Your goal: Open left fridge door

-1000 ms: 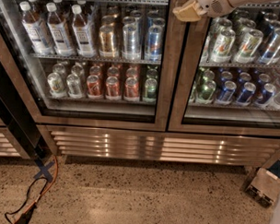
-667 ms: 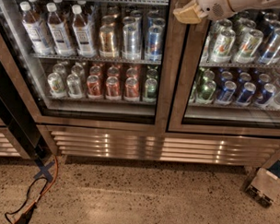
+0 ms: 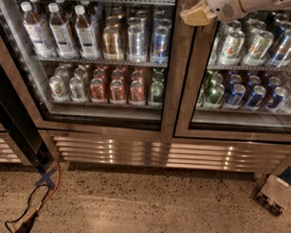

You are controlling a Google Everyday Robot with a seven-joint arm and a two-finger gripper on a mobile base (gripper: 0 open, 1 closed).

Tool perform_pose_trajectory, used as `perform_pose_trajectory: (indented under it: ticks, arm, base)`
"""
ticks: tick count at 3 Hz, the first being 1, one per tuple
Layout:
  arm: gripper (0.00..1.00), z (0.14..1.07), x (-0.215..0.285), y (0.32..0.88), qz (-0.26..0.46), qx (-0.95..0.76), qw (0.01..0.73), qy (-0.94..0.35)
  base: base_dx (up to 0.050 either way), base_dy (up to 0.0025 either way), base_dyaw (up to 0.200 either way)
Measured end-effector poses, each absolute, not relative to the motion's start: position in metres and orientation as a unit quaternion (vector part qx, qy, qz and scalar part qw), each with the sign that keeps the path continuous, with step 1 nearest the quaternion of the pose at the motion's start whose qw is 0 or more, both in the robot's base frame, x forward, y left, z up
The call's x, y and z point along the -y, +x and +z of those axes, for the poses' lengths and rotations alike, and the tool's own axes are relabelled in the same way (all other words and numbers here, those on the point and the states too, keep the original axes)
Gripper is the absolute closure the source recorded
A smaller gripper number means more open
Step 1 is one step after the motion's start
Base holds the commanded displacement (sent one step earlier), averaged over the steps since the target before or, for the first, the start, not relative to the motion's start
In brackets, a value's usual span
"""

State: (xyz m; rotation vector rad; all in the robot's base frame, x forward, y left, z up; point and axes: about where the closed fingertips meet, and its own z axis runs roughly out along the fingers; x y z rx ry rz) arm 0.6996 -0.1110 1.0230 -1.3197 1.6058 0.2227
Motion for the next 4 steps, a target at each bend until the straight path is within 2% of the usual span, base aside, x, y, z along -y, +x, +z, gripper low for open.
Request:
perform_pose_trajectory:
  ticks: [2, 4]
  arm:
    - [1.0, 1.0251, 0.1102, 0.6795, 0.104, -0.671, 0.505, -0.533]
    - [1.0, 1.0291, 0.1101, 0.6794, 0.104, -0.671, 0.505, -0.533]
  base:
    - [0.0, 0.0, 0.0]
    - [-0.05, -0.00001, 0.0]
